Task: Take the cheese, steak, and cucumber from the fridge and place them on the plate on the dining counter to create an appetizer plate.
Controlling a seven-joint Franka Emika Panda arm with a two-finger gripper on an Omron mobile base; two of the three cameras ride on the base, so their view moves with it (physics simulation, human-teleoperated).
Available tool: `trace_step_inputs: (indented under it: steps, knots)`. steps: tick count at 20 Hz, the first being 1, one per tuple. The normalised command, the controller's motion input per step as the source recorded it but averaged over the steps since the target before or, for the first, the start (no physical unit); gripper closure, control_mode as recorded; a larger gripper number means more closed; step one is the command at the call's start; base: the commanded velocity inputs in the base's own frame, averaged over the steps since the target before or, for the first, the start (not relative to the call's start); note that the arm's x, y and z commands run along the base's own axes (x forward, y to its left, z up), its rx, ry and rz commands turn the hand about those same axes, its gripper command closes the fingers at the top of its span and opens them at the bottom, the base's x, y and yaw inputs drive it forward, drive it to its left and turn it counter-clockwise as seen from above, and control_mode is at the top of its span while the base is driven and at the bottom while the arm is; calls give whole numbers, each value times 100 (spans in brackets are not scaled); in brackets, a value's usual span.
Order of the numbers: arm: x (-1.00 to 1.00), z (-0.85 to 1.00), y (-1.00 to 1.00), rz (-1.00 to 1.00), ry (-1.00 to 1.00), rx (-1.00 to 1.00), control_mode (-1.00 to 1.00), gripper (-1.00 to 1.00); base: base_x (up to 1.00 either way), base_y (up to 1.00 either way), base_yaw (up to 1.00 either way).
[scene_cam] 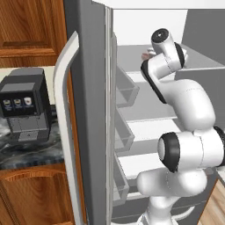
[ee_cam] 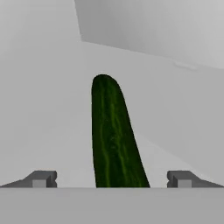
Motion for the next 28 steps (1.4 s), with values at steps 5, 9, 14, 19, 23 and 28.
trace_step_inputs:
  steps: [5, 9, 14, 19, 23, 28]
  knots:
    - [22, -4, -22, -4, 0, 1, -100, -100, 0, 0, 0]
    - [22, -16, -16, -4, 0, 0, -100, -100, 0, 0, 0]
    - [18, -19, -7, -3, 0, 0, -100, -100, 0, 0, 0]
    - [6, -16, 0, -2, 0, 0, -100, 100, 0, 0, 0]
    - [0, -3, 0, -3, 0, 0, -100, 100, 0, 0, 0]
    - [0, 0, 0, 0, 0, 0, -100, 100, 0, 0, 0]
